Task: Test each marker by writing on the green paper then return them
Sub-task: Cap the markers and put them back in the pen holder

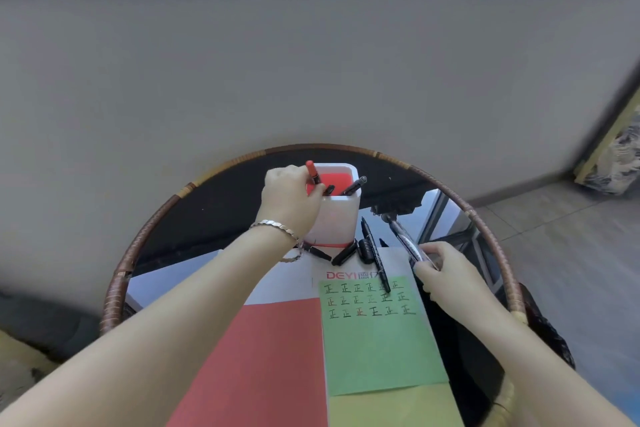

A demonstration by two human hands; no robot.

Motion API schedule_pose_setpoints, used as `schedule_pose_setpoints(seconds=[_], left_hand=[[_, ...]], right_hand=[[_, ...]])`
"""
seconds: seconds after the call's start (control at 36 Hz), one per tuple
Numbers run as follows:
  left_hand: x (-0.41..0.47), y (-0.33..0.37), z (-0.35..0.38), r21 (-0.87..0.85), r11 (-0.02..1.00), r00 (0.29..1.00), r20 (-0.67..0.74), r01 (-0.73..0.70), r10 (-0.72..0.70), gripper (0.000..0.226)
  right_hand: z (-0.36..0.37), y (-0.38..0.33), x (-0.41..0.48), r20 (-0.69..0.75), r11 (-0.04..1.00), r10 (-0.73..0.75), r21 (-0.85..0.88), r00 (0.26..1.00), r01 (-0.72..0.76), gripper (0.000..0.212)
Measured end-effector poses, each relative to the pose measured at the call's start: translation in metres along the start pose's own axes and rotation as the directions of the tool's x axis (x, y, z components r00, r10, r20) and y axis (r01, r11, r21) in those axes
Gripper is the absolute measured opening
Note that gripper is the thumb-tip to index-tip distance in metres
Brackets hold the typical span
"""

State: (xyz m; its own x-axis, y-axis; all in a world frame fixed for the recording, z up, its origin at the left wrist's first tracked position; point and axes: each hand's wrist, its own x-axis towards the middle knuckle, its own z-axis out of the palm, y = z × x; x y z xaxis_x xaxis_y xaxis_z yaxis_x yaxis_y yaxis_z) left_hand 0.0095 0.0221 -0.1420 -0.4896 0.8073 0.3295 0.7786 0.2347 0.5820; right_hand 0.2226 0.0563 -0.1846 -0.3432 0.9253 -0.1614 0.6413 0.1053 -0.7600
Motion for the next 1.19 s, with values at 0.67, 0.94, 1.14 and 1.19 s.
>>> schedule_pose_setpoints(seconds=[0.67, 0.94, 1.14, 1.19], left_hand=[[-0.053, 0.013, 0.074, 0.225, 0.931, 0.921, 0.333, -0.287, 0.203, 0.044], [-0.07, 0.022, 0.053, -0.114, 0.942, 0.948, 0.006, -0.315, 0.317, 0.033], [-0.096, 0.033, 0.006, -0.744, 0.658, 0.988, 0.025, 0.121, -0.153, 0.021], [-0.099, 0.03, -0.001, -0.816, 0.508, 0.952, 0.159, 0.276, -0.261, 0.016]], right_hand=[[-0.023, 0.039, -0.031, -0.11, 0.994, -0.071, 0.074, 0.991, 0.08, 0.024], [-0.027, 0.031, -0.041, -0.146, 0.987, -0.128, 0.083, 0.981, 0.141, 0.003], [-0.021, 0.023, -0.045, -0.177, 0.974, -0.194, 0.083, 0.965, 0.211, 0.005], [-0.019, 0.018, -0.048, -0.176, 0.962, -0.215, 0.134, 0.961, 0.239, 0.006]])
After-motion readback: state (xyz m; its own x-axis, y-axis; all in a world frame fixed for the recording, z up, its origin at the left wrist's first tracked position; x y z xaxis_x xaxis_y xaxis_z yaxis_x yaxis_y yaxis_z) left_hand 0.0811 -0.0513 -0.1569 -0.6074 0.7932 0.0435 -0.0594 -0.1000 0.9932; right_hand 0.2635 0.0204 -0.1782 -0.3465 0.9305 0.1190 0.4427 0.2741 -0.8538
